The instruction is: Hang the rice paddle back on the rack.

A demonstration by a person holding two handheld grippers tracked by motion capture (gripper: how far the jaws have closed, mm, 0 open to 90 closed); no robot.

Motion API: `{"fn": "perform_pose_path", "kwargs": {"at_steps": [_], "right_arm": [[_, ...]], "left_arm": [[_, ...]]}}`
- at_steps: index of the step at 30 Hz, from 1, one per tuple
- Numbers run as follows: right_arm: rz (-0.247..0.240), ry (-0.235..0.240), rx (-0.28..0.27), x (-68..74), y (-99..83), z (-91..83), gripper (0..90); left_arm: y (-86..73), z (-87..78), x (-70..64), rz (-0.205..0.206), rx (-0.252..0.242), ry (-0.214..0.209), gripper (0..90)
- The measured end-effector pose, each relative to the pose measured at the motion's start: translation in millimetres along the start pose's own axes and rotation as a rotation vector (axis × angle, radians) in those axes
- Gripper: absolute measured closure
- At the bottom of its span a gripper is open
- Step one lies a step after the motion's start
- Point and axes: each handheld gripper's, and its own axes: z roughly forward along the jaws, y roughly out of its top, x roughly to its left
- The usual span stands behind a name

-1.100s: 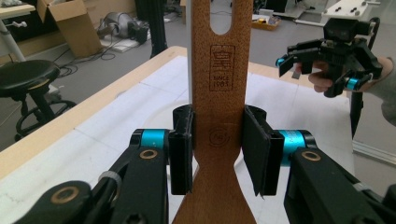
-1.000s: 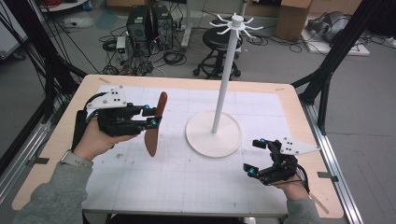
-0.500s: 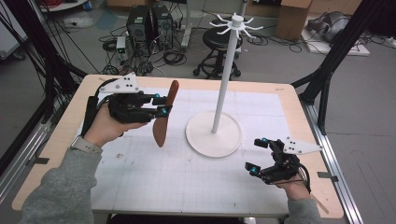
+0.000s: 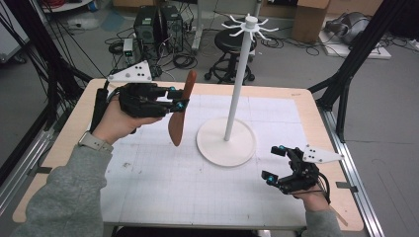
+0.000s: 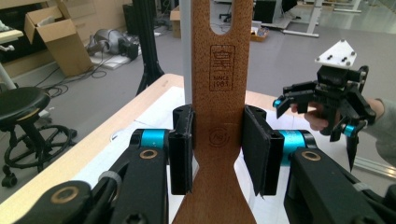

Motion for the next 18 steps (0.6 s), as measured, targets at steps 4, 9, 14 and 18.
{"fn": "perform_pose_path", "kwargs": {"at_steps": [4, 9, 14, 18], "right_arm": [[0.003, 0.002, -0.002, -0.9, -0.4, 0.3, 0.8], [0.003, 0.003, 0.0, -3.2, -0.5, 2.7, 0.8], [0.011, 0.004, 0.013, -5.1, -1.3, 5.4, 0.8], [0.011, 0.009, 0.011, -6.3, -1.1, 5.0, 0.8]], "left_arm": [[6.0, 0.2, 0.1, -0.007, -0.01, 0.0, 65.1], [11.8, -1.0, 1.6, -0.007, -0.014, 0.005, 65.1], [17.4, -1.4, 3.8, -0.014, -0.026, 0.005, 65.1], [22.9, -0.8, 4.4, -0.012, -0.029, 0.007, 65.0]]}}
